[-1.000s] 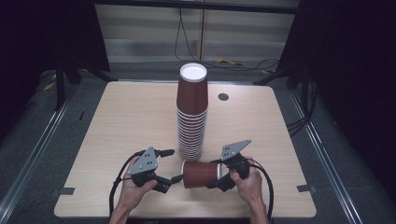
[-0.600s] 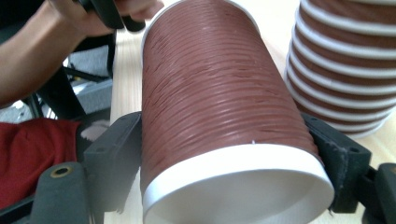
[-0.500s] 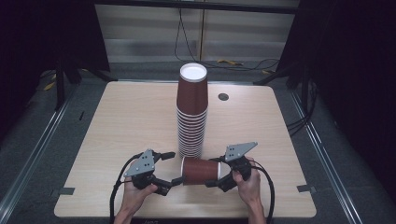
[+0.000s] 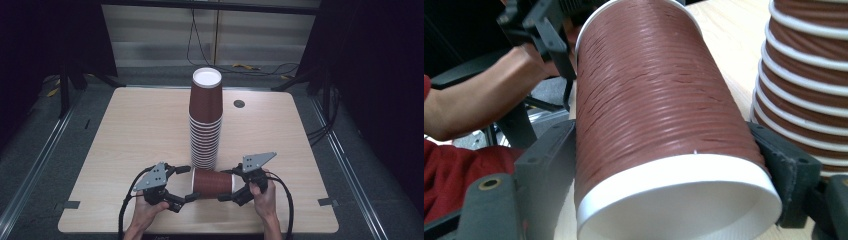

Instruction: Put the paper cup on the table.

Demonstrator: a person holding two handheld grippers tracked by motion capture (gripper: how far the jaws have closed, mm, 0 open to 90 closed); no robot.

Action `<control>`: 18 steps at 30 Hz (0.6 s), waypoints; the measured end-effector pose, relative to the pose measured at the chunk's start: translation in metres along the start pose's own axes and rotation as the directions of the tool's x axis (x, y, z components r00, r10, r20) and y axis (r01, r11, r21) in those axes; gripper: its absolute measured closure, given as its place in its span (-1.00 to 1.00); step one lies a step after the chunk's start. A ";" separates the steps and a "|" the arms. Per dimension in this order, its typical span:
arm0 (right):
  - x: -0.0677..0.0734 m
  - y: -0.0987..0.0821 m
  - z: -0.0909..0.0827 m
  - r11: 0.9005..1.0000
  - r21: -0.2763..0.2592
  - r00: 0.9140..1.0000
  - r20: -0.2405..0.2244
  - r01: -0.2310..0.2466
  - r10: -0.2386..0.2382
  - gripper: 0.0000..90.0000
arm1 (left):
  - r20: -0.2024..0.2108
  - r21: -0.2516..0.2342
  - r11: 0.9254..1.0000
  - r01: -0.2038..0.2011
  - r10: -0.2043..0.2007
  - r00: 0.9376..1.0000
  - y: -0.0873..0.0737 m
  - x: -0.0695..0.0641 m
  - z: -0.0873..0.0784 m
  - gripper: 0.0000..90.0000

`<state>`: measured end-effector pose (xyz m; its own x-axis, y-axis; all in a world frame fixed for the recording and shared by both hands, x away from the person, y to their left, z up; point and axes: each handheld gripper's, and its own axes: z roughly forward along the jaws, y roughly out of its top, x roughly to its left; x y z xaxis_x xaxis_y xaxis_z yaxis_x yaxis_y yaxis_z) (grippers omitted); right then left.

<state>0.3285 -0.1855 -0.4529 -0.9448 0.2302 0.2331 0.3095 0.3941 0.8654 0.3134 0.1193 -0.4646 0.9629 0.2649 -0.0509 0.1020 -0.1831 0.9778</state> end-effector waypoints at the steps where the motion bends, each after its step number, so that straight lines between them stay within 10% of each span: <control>1: 0.000 0.000 -0.001 1.000 -0.006 1.000 0.002 0.001 -0.001 -0.54 | -0.005 0.006 1.000 -0.002 0.002 1.000 0.000 0.000 0.001 -0.66; 18: 0.001 0.002 -0.004 0.999 -0.051 0.999 -0.037 0.008 -0.010 -0.54 | 0.012 0.027 1.000 -0.012 0.011 1.000 -0.001 -0.002 0.015 -0.93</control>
<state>0.3281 -0.1877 -0.4488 -0.9512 0.1934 0.2404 0.2958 0.3498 0.8889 0.3152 0.1047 -0.4686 0.9670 0.2512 -0.0423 0.0976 -0.2120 0.9724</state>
